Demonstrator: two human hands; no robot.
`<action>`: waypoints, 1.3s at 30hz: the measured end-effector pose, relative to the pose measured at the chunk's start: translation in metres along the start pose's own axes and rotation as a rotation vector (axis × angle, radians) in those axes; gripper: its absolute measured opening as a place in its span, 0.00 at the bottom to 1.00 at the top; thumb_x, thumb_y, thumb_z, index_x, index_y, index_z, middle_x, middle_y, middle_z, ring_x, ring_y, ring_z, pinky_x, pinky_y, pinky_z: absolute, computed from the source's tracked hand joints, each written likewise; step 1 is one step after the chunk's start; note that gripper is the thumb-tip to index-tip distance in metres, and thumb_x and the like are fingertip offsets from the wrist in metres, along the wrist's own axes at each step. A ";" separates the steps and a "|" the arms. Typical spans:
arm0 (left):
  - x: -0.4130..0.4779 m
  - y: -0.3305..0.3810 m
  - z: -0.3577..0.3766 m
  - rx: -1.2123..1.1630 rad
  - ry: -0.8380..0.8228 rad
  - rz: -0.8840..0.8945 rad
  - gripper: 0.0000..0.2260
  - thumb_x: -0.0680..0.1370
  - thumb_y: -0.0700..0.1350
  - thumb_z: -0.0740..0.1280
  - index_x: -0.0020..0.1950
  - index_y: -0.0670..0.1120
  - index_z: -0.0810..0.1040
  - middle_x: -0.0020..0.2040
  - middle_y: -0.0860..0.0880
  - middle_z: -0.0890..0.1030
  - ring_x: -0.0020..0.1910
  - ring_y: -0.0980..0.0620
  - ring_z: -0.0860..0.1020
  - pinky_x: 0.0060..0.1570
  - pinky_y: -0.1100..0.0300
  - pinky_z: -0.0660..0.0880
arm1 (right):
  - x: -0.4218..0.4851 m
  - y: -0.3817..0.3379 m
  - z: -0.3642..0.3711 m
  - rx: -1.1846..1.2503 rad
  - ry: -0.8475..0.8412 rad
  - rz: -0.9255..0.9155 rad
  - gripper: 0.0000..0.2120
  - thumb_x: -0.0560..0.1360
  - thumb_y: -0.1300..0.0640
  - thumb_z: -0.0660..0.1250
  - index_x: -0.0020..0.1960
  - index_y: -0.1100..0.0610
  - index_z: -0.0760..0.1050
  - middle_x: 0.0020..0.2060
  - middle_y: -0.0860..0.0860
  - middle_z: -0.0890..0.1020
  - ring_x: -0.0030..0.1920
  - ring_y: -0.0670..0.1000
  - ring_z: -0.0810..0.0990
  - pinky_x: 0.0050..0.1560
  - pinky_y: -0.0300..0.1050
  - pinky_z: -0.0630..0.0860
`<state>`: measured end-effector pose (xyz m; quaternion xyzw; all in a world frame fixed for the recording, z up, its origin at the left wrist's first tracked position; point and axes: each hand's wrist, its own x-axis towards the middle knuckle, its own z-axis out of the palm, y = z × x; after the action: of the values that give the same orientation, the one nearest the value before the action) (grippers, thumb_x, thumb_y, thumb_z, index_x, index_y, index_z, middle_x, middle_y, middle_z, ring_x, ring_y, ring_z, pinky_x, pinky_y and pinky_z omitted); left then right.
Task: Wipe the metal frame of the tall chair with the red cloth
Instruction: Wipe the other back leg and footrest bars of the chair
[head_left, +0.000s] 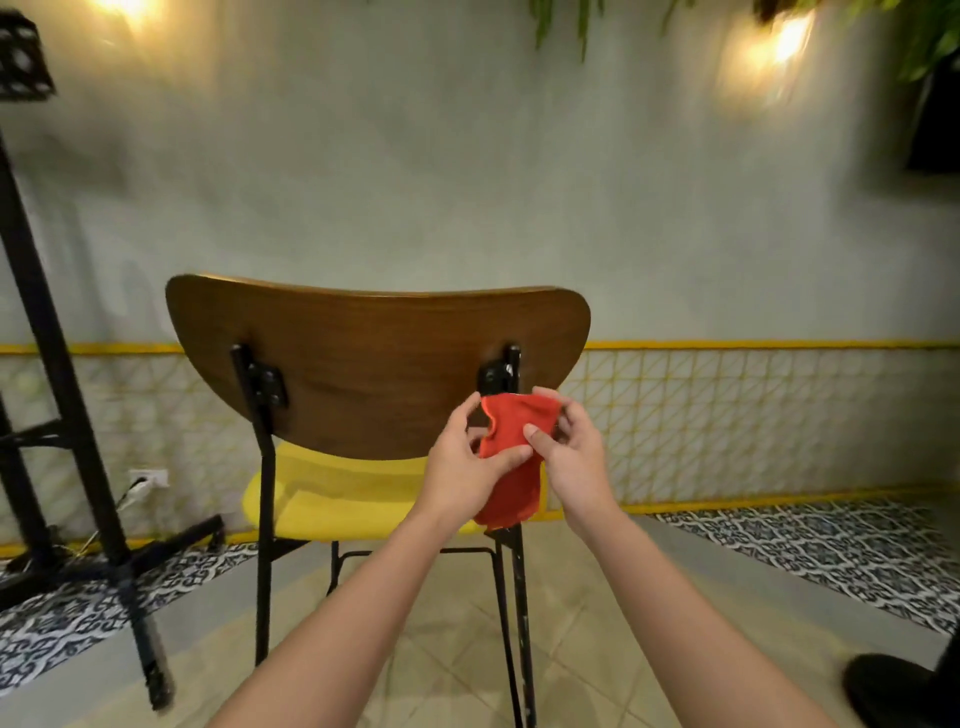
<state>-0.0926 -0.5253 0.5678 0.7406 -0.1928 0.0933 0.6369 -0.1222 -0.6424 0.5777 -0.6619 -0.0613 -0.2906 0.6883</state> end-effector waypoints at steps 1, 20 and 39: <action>0.006 0.004 -0.001 0.032 -0.008 0.025 0.33 0.69 0.50 0.76 0.71 0.52 0.66 0.55 0.50 0.80 0.52 0.54 0.79 0.56 0.53 0.76 | 0.006 -0.002 0.001 0.008 0.006 -0.022 0.18 0.74 0.71 0.64 0.56 0.50 0.71 0.51 0.53 0.80 0.48 0.43 0.79 0.48 0.35 0.76; 0.068 0.038 0.007 0.048 -0.072 0.153 0.09 0.81 0.51 0.58 0.59 0.54 0.75 0.46 0.53 0.82 0.47 0.54 0.80 0.51 0.54 0.78 | 0.050 0.026 0.018 -0.169 0.206 -0.119 0.25 0.69 0.40 0.68 0.61 0.46 0.66 0.58 0.50 0.75 0.57 0.48 0.77 0.55 0.50 0.78; 0.065 0.009 0.005 0.166 0.251 0.310 0.10 0.79 0.43 0.62 0.58 0.52 0.76 0.47 0.54 0.81 0.48 0.57 0.77 0.43 0.70 0.74 | 0.065 0.035 0.022 -0.389 0.348 -0.220 0.19 0.72 0.55 0.71 0.63 0.48 0.76 0.59 0.45 0.78 0.60 0.41 0.74 0.50 0.22 0.64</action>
<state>-0.0379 -0.5419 0.6003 0.7347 -0.2152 0.2969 0.5707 -0.0452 -0.6435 0.5799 -0.7112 0.0431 -0.4792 0.5126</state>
